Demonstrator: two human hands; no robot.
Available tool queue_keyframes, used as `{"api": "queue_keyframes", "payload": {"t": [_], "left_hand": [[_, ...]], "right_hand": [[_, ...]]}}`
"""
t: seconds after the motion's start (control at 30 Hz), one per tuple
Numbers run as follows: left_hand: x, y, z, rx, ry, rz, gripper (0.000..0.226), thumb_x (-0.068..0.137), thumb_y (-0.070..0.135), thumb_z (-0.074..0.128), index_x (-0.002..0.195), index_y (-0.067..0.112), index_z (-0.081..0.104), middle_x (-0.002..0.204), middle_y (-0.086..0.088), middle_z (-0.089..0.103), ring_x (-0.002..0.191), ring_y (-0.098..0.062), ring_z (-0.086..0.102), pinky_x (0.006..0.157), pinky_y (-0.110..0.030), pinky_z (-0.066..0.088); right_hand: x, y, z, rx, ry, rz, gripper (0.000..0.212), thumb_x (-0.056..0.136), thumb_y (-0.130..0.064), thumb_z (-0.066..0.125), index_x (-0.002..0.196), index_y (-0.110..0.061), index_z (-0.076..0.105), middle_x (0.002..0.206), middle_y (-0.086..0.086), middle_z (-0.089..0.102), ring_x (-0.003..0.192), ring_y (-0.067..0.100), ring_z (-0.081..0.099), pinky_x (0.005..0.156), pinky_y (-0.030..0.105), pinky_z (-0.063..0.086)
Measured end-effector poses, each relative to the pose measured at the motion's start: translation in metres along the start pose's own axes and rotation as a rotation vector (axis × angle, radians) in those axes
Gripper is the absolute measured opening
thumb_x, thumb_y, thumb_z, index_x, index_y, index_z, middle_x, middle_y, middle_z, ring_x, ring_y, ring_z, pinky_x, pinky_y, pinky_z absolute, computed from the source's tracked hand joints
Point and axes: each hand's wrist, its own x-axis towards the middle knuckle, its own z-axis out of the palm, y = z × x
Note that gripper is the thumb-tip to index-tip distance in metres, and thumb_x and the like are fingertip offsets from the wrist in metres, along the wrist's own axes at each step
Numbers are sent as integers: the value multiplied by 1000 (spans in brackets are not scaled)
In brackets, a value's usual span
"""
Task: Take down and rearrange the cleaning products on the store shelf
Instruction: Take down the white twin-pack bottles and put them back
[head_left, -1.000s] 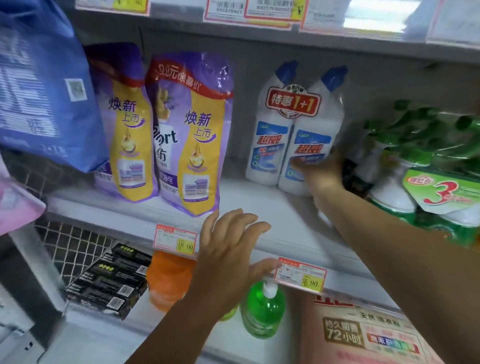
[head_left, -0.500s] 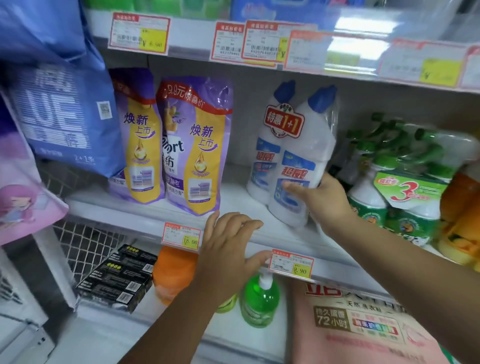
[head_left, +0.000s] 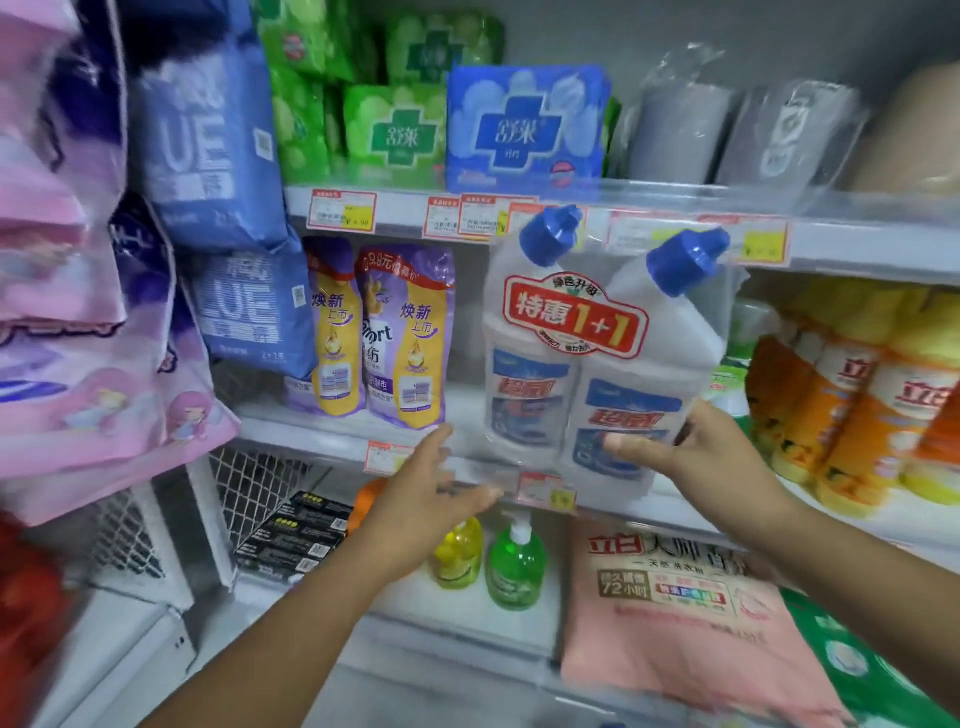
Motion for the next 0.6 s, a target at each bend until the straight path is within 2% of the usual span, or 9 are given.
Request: {"api": "queue_keyframes", "payload": {"t": [0.07, 0.17, 0.27, 0.33, 0.43, 0.53, 0.6], "left_hand": [[-17, 22, 10, -158, -173, -58, 81, 79, 5, 79, 139, 35, 35, 119, 3, 63, 93, 0, 67, 75, -13, 52], [-44, 43, 30, -291, -291, -99, 64, 80, -8, 72, 129, 24, 46, 111, -2, 73, 94, -18, 71, 75, -27, 58], [-73, 49, 48, -433, -287, -219, 55, 82, -9, 70, 127, 14, 50, 106, -14, 73, 81, -26, 71, 77, -32, 60], [-91, 49, 58, -450, -287, -257, 53, 82, -4, 72, 126, 16, 52, 107, -15, 73, 86, -31, 72, 83, -37, 60], [-111, 48, 71, -447, -271, -266, 53, 80, 0, 75, 124, 19, 53, 104, -12, 75, 87, -32, 73, 78, -36, 60], [-121, 47, 85, -429, -240, -264, 58, 77, -2, 77, 125, 20, 52, 104, -10, 75, 89, -33, 73, 79, -39, 61], [-123, 41, 95, -412, -190, -254, 66, 72, -4, 81, 126, 20, 51, 107, -11, 74, 91, -33, 73, 82, -45, 60]], "right_hand": [[-25, -12, -11, 71, -49, -5, 31, 81, -4, 75, 107, -20, 71, 100, -12, 77, 93, 7, 73, 75, 14, 55], [-61, -22, -27, 94, -107, 7, 38, 77, -7, 76, 113, -15, 68, 106, -5, 76, 100, 15, 72, 82, 24, 57], [-92, -27, -42, 57, -92, 38, 43, 78, -10, 78, 117, -19, 62, 109, -8, 75, 101, 11, 71, 85, 30, 58], [-108, -28, -51, -48, 5, 31, 46, 73, -21, 84, 113, -27, 61, 106, -13, 74, 98, 4, 69, 82, 25, 57], [-132, -28, -60, -202, 77, -20, 51, 63, -38, 88, 107, -33, 63, 101, -15, 72, 91, 1, 67, 71, 16, 51], [-152, -27, -67, -161, 131, 47, 59, 65, -24, 91, 105, -41, 52, 90, -35, 66, 79, -9, 64, 60, 11, 47], [-160, -26, -75, -80, 171, 97, 74, 68, -20, 89, 119, -48, 44, 96, -25, 67, 80, 0, 68, 60, 16, 50]]}}
